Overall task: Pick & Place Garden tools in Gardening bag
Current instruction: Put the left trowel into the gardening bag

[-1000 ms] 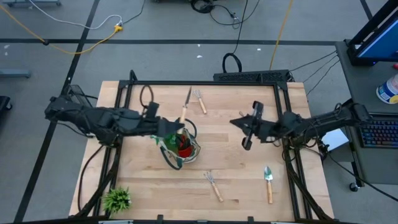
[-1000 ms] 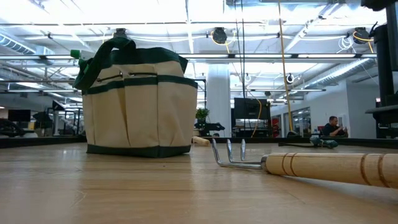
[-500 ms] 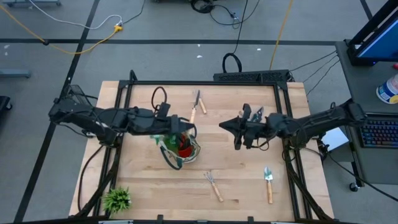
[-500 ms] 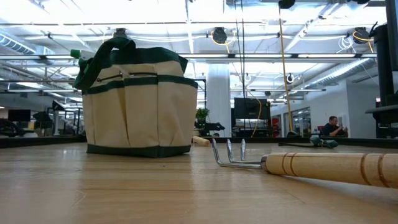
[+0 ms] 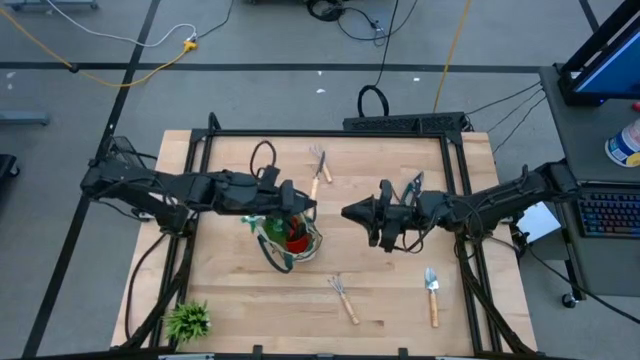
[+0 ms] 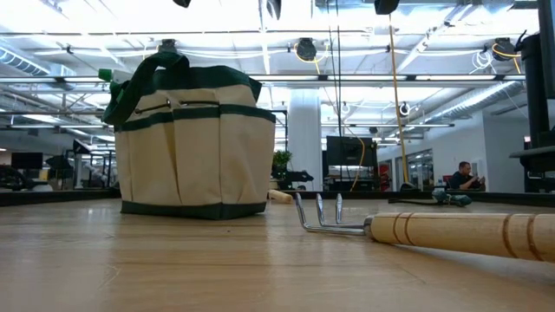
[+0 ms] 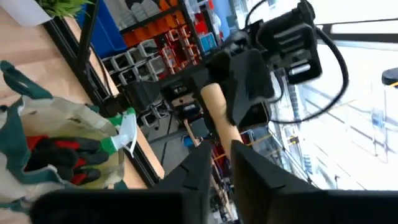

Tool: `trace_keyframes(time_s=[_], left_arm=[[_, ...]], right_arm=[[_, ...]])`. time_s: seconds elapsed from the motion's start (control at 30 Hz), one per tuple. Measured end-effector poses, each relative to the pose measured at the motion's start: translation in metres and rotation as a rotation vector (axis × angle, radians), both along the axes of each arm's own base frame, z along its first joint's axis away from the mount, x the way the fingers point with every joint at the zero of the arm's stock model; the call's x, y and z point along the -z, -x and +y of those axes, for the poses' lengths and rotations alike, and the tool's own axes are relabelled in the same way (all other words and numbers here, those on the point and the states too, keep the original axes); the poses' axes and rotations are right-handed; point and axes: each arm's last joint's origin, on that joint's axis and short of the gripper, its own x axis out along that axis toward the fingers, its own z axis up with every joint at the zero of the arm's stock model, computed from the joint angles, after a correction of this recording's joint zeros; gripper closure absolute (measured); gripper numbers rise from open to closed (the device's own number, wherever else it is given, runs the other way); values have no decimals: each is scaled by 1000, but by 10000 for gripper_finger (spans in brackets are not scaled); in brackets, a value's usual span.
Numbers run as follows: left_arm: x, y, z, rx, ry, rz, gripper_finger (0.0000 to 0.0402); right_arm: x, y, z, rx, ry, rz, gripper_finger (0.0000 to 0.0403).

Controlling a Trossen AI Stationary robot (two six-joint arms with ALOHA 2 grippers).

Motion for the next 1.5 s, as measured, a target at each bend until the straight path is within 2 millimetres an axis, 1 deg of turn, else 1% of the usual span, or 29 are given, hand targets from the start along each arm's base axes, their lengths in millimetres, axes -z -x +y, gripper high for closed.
trace_keyframes(time_s=[0.17, 0.33, 0.47, 0.57, 0.73, 0.97, 1.27, 1.5], left_arm=[[8, -12, -4, 40, 42, -5, 334], [13, -20, -6, 60, 87, -3, 334], [15, -21, -7, 62, 117, 7, 334], [14, -21, -7, 52, 136, 0, 334], [13, -21, -7, 39, 166, -14, 334], [23, -31, -10, 59, 200, 15, 334], [29, -35, -11, 68, 228, 35, 334], [32, -45, -13, 71, 243, -12, 334]], right_arm=[[-1, -6, 5, -8, 12, -13, 290], [-2, -8, 5, -12, 11, -47, 246], [-1, -8, 5, -13, 11, -40, 222], [0, -9, 5, -13, 12, -31, 213], [11, -16, 4, -5, 23, 14, 212], [25, -29, 3, 17, 31, 27, 211], [26, -31, 2, 15, 21, 13, 221], [27, -32, -4, 32, -29, 19, 248]])
